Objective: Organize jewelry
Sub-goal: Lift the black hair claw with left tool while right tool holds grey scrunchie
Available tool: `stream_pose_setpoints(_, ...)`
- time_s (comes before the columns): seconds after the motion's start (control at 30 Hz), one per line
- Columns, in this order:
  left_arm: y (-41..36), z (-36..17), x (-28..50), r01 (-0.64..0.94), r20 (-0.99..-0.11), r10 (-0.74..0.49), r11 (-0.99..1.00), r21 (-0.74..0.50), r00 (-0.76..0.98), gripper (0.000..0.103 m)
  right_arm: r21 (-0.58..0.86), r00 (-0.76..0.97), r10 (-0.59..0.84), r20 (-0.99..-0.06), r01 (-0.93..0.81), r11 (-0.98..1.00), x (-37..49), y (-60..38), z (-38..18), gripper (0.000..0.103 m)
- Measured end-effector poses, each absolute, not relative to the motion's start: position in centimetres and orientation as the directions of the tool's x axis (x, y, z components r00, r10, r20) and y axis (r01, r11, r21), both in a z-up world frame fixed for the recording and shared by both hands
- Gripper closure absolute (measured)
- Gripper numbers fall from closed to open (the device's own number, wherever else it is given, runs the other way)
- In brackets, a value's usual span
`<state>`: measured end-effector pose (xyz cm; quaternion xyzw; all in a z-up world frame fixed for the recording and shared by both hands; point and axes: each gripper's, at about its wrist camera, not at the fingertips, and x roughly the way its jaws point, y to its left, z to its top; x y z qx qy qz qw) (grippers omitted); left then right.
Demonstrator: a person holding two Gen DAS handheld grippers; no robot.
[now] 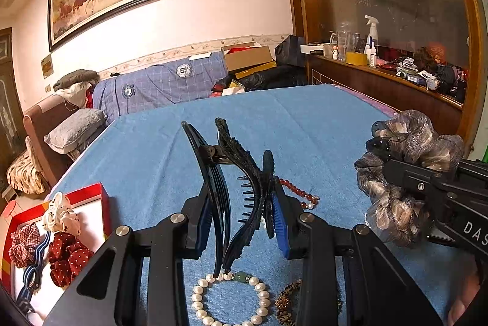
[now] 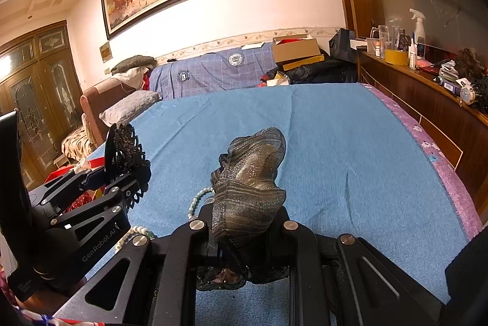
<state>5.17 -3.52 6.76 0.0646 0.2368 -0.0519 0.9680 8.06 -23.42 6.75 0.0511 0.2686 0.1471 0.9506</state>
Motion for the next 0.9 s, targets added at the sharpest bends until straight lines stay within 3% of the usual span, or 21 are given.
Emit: stream_pose_setpoints(0.9, -2.6, 8.7, 1.6, 0.071, -0.459, -0.025, 0.994, 0.085, 0.888, 0.070, 0.213, 0.823, 0.305, -0.480, -0.228, 0.950, 7.7, -23.8, 7.0, 0.084)
